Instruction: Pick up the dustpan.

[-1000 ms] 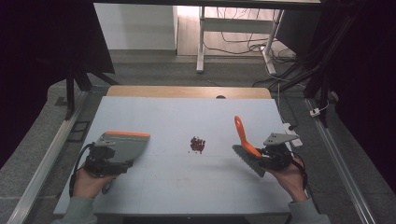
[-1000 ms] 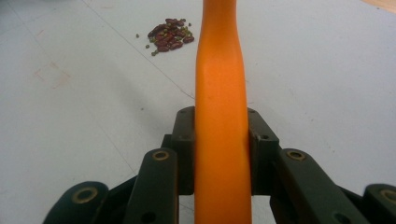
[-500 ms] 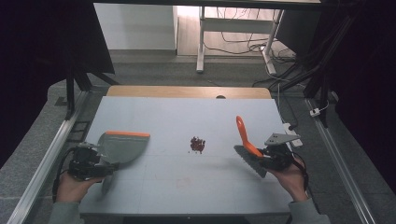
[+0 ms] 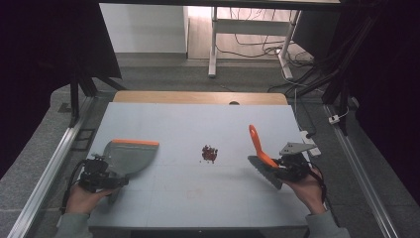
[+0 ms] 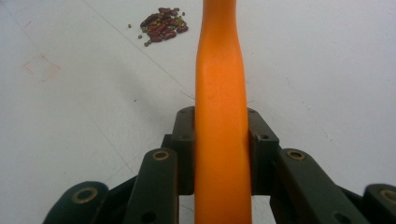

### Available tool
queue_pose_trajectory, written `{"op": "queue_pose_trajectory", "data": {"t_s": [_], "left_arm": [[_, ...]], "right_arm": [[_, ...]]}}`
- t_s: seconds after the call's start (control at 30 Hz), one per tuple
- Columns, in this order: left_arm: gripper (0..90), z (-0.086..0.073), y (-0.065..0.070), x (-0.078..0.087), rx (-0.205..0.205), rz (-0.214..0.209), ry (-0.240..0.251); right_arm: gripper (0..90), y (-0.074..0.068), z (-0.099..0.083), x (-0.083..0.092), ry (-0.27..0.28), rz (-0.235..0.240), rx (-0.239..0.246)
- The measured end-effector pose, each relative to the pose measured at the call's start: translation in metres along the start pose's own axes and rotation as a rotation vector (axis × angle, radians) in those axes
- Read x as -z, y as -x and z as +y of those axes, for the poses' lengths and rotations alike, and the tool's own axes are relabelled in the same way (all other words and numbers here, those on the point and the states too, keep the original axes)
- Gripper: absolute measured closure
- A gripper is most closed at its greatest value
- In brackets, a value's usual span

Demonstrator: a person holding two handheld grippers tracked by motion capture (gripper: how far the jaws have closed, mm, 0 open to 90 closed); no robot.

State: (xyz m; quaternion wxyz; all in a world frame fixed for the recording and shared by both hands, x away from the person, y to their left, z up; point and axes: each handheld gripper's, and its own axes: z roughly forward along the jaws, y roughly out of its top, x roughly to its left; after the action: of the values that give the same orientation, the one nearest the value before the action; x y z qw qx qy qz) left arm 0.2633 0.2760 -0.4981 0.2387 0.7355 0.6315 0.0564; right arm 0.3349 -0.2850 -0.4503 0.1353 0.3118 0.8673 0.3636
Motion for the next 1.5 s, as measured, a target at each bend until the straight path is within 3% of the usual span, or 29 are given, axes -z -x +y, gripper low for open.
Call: {"op": "queue_pose_trajectory", "data": {"t_s": [0.23, 0.63, 1.13, 1.27, 1.5], "left_arm": [[20.4, -0.001, -0.005, -0.008, 0.026, -0.005, -0.018], [30.8, -0.001, -0.006, -0.021, 0.037, -0.052, -0.035], [52.7, 0.001, -0.008, -0.027, 0.066, -0.063, -0.003], [55.2, 0.000, -0.011, -0.027, 0.084, -0.087, 0.012], [58.7, 0.000, -0.010, -0.028, 0.084, -0.084, 0.021]], "right_arm": [[70.4, 0.000, -0.001, -0.001, -0.002, -0.004, 0.002], [70.4, 0.000, -0.001, -0.003, -0.001, -0.008, 0.008], [70.4, 0.000, -0.001, 0.000, 0.011, -0.025, 0.008], [70.3, 0.001, -0.001, 0.000, 0.010, -0.026, 0.008], [70.3, 0.002, -0.002, 0.001, 0.012, -0.032, 0.006]]}}
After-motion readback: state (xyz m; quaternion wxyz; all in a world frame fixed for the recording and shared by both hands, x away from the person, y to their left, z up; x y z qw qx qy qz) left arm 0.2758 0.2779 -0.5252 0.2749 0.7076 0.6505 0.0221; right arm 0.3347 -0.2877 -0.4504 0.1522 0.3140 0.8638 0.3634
